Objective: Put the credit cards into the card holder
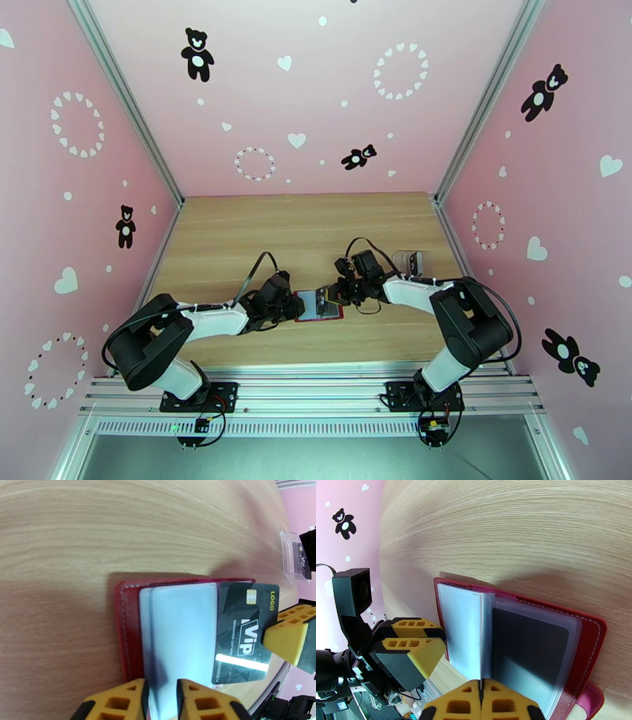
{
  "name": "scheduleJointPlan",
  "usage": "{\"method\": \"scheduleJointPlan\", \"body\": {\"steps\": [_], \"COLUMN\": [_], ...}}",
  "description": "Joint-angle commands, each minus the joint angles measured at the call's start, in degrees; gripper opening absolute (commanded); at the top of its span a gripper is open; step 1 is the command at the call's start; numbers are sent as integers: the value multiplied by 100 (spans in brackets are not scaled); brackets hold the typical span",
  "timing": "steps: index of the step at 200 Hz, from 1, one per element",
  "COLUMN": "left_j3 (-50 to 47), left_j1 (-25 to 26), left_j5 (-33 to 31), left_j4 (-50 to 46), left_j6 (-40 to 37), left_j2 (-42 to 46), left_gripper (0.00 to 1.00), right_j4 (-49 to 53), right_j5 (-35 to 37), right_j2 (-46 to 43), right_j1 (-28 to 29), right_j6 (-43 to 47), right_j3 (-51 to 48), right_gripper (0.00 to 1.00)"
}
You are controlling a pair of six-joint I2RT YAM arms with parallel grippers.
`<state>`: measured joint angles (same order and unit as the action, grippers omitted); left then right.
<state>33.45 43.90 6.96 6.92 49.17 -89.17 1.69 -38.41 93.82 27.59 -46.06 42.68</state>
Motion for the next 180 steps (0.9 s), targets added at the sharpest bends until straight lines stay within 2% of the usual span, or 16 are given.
{"method": "scheduleJointPlan", "body": {"steps": [1,180], "left_j3": [-32,3], "left_j1": [-62,-59], "left_j5": [-108,-37], "left_j4": [-24,3], "left_j6": [-39,-38], "left_j2": [-130,-190], "left_gripper": [26,26], "right_j4": [6,-242], "right_j5": [-71,-292], "right_j2": [84,317], "right_j1": [-50,-70], "right_j6": [42,-83], "right_j3": [-79,-279], "right_gripper": [0,0]}}
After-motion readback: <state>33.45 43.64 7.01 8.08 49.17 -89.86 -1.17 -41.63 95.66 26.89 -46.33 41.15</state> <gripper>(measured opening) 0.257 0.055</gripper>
